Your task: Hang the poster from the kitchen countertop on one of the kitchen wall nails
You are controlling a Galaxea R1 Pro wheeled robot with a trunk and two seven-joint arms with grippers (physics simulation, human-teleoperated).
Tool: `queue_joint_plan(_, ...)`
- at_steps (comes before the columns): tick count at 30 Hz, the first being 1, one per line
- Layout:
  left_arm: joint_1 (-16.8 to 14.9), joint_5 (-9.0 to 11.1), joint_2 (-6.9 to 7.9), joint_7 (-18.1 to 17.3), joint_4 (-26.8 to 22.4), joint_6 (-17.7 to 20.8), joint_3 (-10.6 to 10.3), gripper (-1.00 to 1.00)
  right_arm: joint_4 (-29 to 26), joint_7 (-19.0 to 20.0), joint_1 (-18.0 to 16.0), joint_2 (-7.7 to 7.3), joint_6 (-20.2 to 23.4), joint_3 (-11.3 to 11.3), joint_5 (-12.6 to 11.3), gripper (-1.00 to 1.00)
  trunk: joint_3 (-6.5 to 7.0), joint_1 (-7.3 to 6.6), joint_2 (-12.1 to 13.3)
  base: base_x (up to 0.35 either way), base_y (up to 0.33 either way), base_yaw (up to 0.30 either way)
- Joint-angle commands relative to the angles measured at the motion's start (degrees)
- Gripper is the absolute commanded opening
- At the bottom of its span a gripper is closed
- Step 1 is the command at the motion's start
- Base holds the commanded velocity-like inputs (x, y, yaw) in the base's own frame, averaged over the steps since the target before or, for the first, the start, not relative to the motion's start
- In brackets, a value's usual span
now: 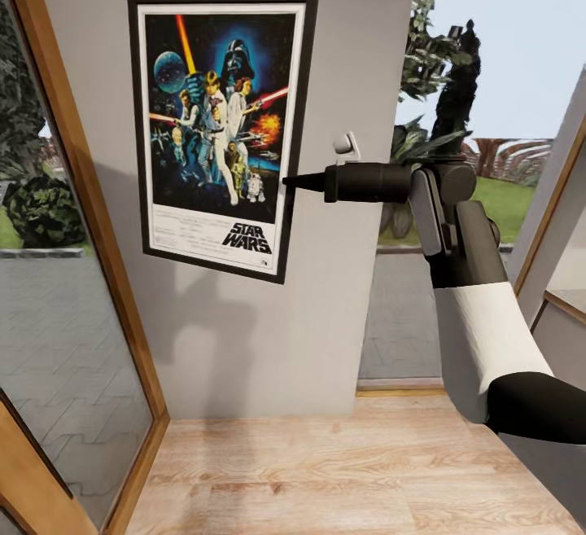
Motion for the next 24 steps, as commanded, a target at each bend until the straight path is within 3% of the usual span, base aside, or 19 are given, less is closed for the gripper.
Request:
queue_joint_plan(1,0.02,0.59,-0.01,-0.46,-0.03,-0.01,0.12,1.0,0.03,0.09,-0.07,-0.08,0.51,-0.03,-0.33,-1.0,-0.02,0.02,-0.05,0.0,0.0,0.0)
queue_joint_plan(9,0.02,0.59,0.06,-0.46,-0.03,-0.01,0.06,1.0,0.99,0.16,-1.25,-1.34,0.68,0.01,-0.16,-1.0,-0.02,0.02,-0.05,0.0,0.0,0.0)
queue_joint_plan(19,0.02,0.59,0.08,-0.46,-0.03,-0.01,0.05,1.0,3.91,0.25,-3.8,-1.56,0.71,0.22,0.08,-1.0,-0.02,0.02,-0.05,0.0,0.0,0.0)
queue_joint_plan(24,0.02,0.59,0.08,-0.46,-0.03,-0.01,0.05,1.0,4.03,0.29,-3.9,-1.58,0.71,2.1,0.11,-1.0,-0.02,0.02,-0.05,0.0,0.0,0.0)
